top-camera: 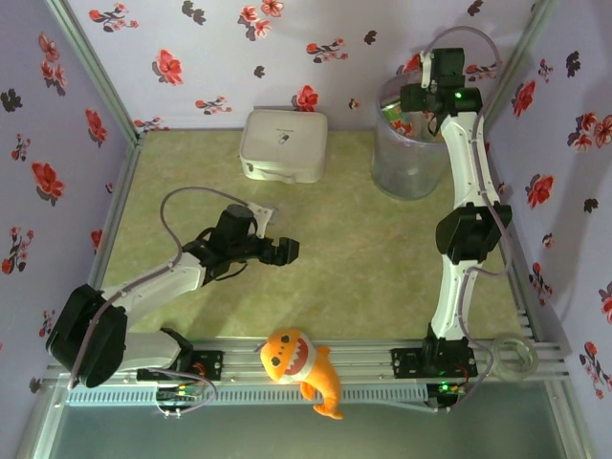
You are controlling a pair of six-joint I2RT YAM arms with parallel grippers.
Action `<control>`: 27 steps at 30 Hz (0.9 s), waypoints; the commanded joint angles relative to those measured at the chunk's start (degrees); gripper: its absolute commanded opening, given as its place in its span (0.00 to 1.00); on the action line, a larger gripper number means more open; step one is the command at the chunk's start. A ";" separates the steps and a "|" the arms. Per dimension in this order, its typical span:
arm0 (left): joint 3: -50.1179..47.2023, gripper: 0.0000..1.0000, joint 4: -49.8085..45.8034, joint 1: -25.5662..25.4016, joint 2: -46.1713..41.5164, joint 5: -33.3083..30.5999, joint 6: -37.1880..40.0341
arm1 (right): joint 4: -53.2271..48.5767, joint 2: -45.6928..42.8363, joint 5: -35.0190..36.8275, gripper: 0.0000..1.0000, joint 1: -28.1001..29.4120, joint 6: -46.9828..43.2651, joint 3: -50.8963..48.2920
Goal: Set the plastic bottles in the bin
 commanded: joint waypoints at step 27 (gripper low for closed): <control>-0.19 1.00 -0.08 0.74 -0.13 -0.47 -0.49 | 1.31 -1.82 -2.29 0.48 -0.71 4.97 -5.55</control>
